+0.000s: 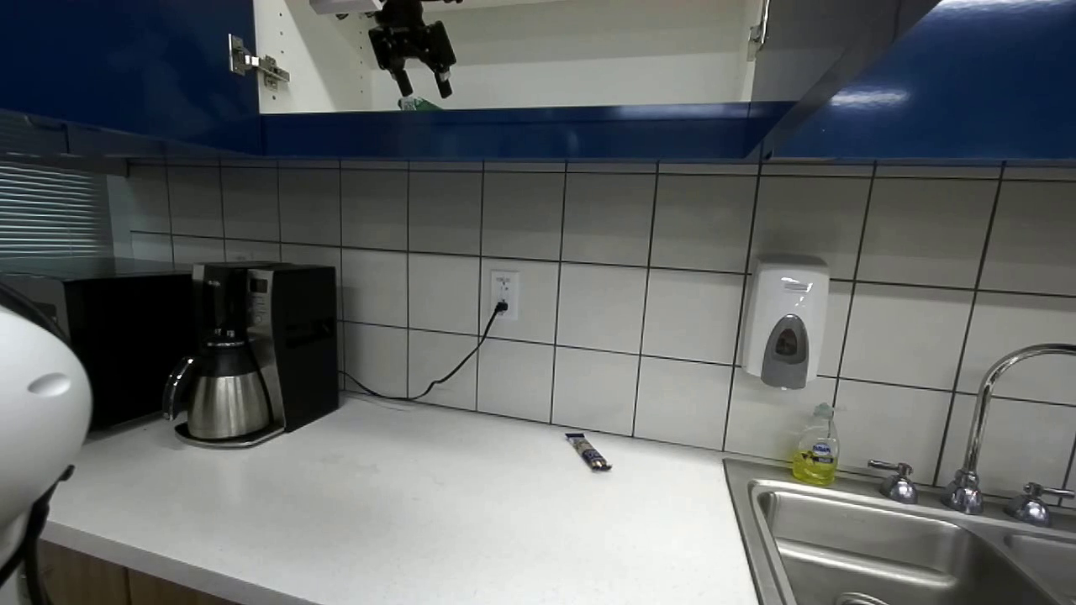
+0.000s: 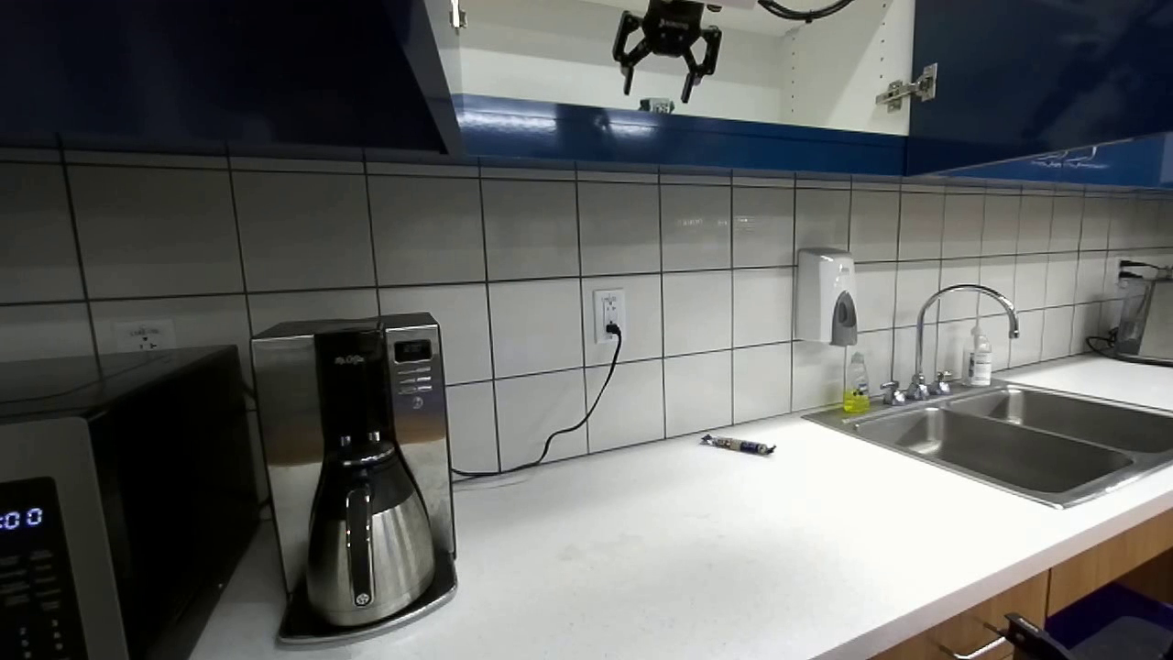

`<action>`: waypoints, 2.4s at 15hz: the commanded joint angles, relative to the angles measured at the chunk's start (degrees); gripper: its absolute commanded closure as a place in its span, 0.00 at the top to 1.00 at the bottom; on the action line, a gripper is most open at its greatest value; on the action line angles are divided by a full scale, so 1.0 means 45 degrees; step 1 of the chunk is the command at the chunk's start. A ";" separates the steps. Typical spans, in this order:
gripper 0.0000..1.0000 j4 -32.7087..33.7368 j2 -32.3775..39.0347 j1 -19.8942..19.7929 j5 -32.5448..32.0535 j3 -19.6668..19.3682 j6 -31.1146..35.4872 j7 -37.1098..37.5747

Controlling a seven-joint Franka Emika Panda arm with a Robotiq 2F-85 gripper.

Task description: Put the green packet in the open upper cabinet.

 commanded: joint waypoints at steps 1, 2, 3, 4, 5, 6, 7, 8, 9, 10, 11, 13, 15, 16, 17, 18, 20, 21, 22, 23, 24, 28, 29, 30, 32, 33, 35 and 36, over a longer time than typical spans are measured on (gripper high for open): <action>1.00 -0.1049 -0.0965 0.0028 0.0141 -0.0013 0.0252 0.0108; 1.00 -0.1299 -0.1180 0.0035 0.0196 -0.0031 0.0301 0.0103; 1.00 -0.1682 -0.1491 0.0039 0.0218 -0.0046 0.0370 0.0097; 1.00 -0.1953 -0.1709 0.0207 0.0211 -0.0188 0.0433 0.0100; 1.00 -0.2410 -0.2052 0.0209 0.0244 -0.0186 0.0613 0.0075; 1.00 -0.2759 -0.2333 0.0202 0.0225 -0.0163 0.0745 0.0105; 1.00 -0.3176 -0.2668 0.0197 0.0224 -0.0146 0.0933 0.0097; 1.00 -0.3498 -0.2939 0.0188 0.0212 -0.0120 0.1058 0.0082; 1.00 -0.3909 -0.3288 0.0185 0.0227 -0.0102 0.1227 0.0057; 1.00 -0.4280 -0.3599 0.0183 0.0247 -0.0083 0.1375 0.0025; 1.00 -0.4739 -0.3967 0.0184 0.0273 -0.0063 0.1575 0.0006; 1.00 -0.5679 -0.4702 0.0175 0.0331 -0.0026 0.1949 -0.0001; 1.00 -0.6640 -0.5361 0.0133 0.0425 0.0010 0.2219 0.0047; 1.00 -0.7110 -0.5660 0.0135 0.0554 -0.0009 0.2334 0.0025; 1.00 -0.7643 -0.5938 0.0155 0.0736 -0.0069 0.2460 -0.0047; 1.00 -0.8122 -0.6193 0.0138 0.0851 -0.0065 0.2601 -0.0034; 1.00 -0.9146 -0.6596 0.0207 0.1233 -0.0137 0.2903 -0.0244; 1.00 -0.9661 -0.6737 0.0240 0.1433 -0.0186 0.3046 -0.0345; 1.00 -1.0185 -0.6866 0.0275 0.1648 -0.0241 0.3187 -0.0464; 1.00 -1.0624 -0.6955 0.0309 0.1842 -0.0279 0.3319 -0.0578; 1.00 -1.1079 -0.7012 0.0365 0.2060 -0.0355 0.3459 -0.0741; 1.00 -1.2510 -0.6693 0.0517 0.2764 -0.0584 0.3793 -0.1417; 1.00 -1.2817 -0.6578 0.0535 0.2883 -0.0656 0.3841 -0.1575; 1.00 -1.3079 -0.6440 0.0640 0.3046 -0.0777 0.3862 -0.1896; 1.00 -1.3602 -0.6071 0.0735 0.3301 -0.1039 0.3927 -0.2455; 1.00 -1.3836 -0.5873 0.0770 0.3413 -0.1166 0.3934 -0.2696; 1.00 -1.4249 -0.5366 0.0853 0.3649 -0.1424 0.3979 -0.3274; 1.00 -1.4461 -0.5091 0.0900 0.3727 -0.1529 0.4039 -0.3607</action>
